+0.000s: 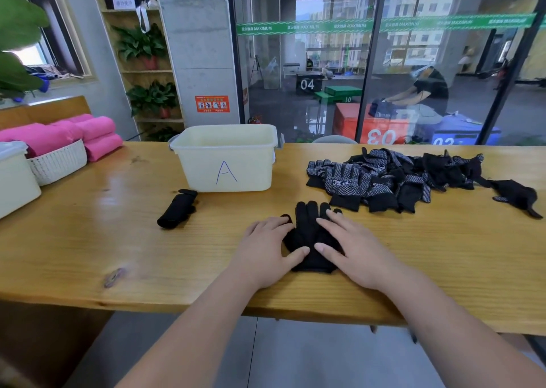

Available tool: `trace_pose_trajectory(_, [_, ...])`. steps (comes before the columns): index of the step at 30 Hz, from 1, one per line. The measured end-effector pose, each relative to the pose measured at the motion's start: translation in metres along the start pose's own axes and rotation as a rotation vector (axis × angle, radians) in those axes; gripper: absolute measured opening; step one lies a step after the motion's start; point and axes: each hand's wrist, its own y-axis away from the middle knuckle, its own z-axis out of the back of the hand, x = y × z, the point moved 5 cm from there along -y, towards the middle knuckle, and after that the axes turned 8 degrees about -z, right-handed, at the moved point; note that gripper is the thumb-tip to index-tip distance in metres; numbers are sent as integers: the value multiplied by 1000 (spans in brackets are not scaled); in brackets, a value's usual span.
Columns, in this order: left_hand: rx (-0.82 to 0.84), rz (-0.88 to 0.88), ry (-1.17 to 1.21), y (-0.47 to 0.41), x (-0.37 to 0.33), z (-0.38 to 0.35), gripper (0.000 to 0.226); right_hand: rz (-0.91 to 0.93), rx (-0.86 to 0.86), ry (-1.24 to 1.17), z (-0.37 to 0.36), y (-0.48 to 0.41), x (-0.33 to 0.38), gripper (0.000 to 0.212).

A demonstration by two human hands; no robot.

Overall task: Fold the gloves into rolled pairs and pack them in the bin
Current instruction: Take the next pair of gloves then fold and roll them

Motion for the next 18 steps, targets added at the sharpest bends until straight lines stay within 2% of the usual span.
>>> trace_pose_trajectory(5, [-84, -14, 70, 2, 2, 3, 72, -4, -103, -161, 11, 21, -11, 57])
trace_pose_trajectory(8, [-181, -121, 206, 8, 0, 12, 48, 47, -188, -186, 15, 24, -6, 44])
trace_pose_trajectory(11, [-196, -186, 227, 11, -2, 12, 28, 185, -252, -236, 21, 28, 4, 21])
trace_pose_trajectory(15, [-175, -210, 211, 9, -7, 11, 14, 241, -170, -265, 18, 29, 6, 29])
trace_pose_trajectory(18, [-181, -212, 219, 9, -7, 12, 7, 242, -188, -269, 17, 28, 4, 36])
